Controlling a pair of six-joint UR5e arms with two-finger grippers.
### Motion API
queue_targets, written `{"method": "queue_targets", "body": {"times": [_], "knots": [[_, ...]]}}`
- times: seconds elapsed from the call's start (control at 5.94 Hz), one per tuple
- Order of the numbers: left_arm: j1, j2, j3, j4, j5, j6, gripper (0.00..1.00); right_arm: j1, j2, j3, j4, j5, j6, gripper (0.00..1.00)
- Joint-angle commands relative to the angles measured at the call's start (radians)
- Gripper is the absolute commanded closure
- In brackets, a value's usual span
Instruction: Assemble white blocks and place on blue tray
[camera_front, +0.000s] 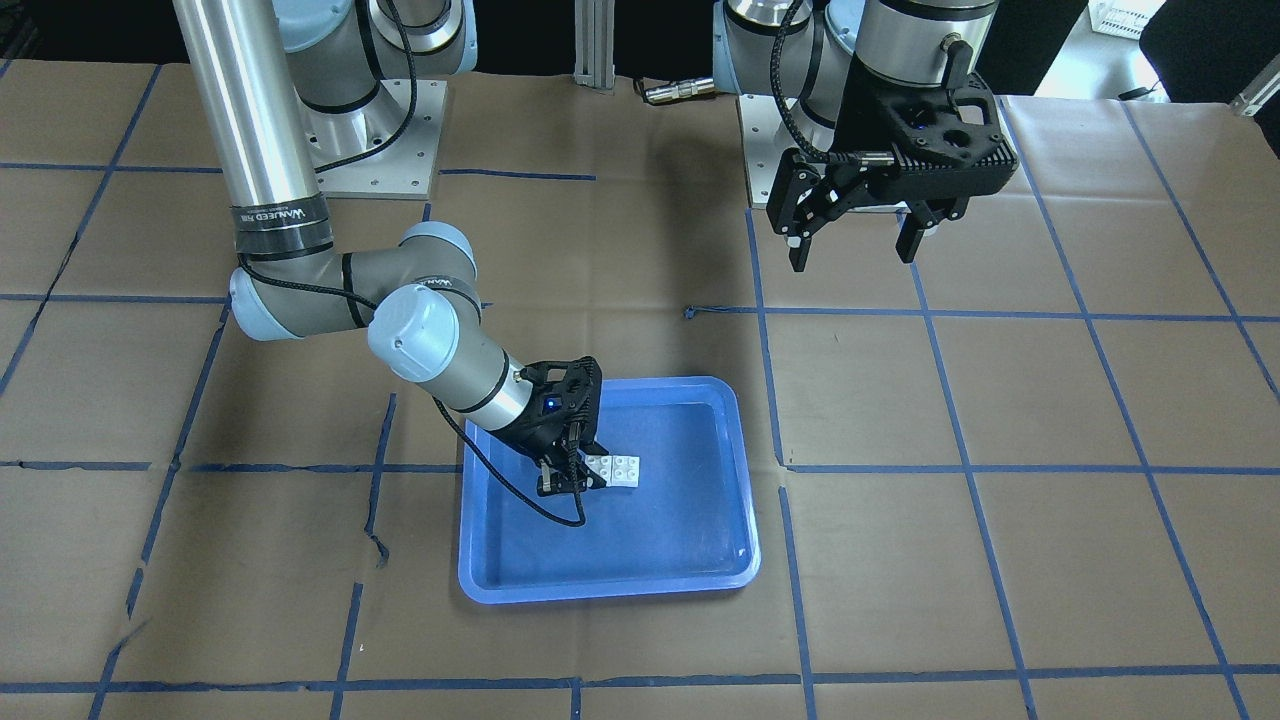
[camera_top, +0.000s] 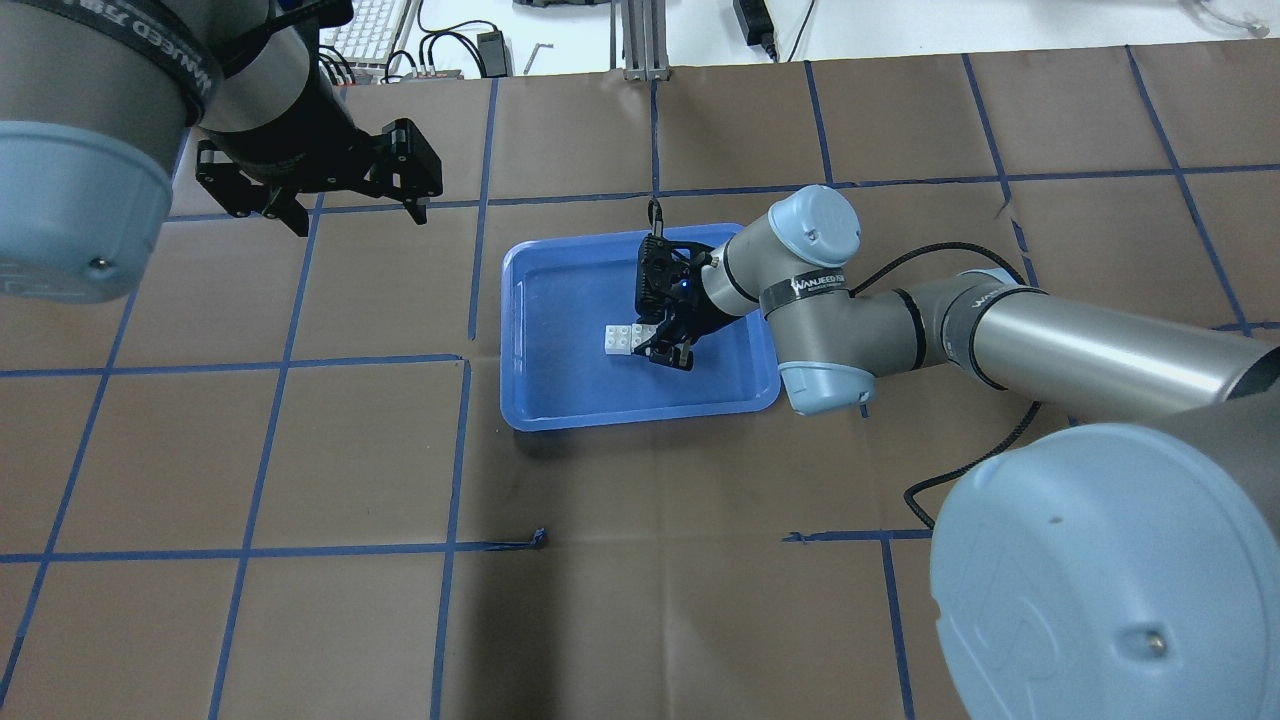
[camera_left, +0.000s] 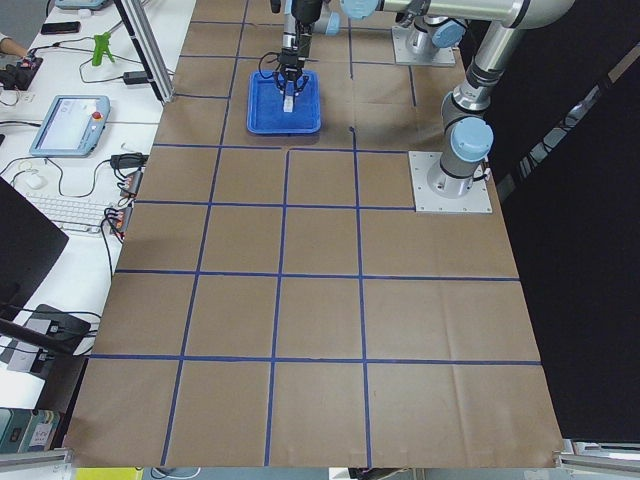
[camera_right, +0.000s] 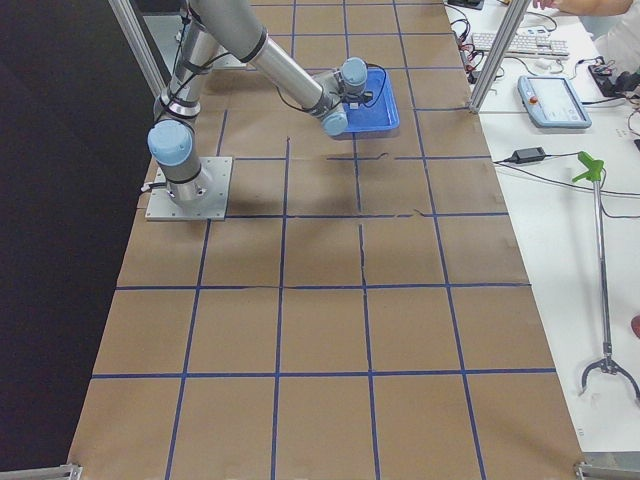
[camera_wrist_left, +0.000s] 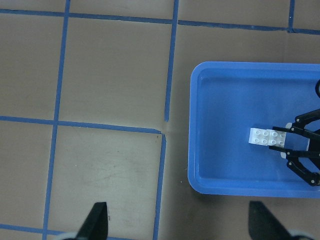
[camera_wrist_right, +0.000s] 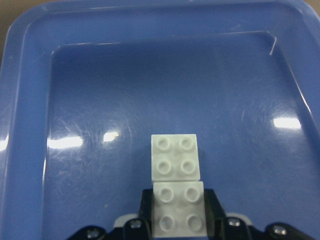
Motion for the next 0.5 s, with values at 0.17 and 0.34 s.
{"method": "queue_targets", "body": {"times": [0.17, 0.34], "knots": [[0.0, 0.001, 0.0, 0.001, 0.0, 0.0, 0.01, 0.0, 0.0, 0.001, 0.002, 0.0, 0.0, 0.52], [0.0, 0.001, 0.0, -0.001, 0.0, 0.0, 0.01, 0.0, 0.0, 0.001, 0.0, 0.0, 0.002, 0.48]]}}
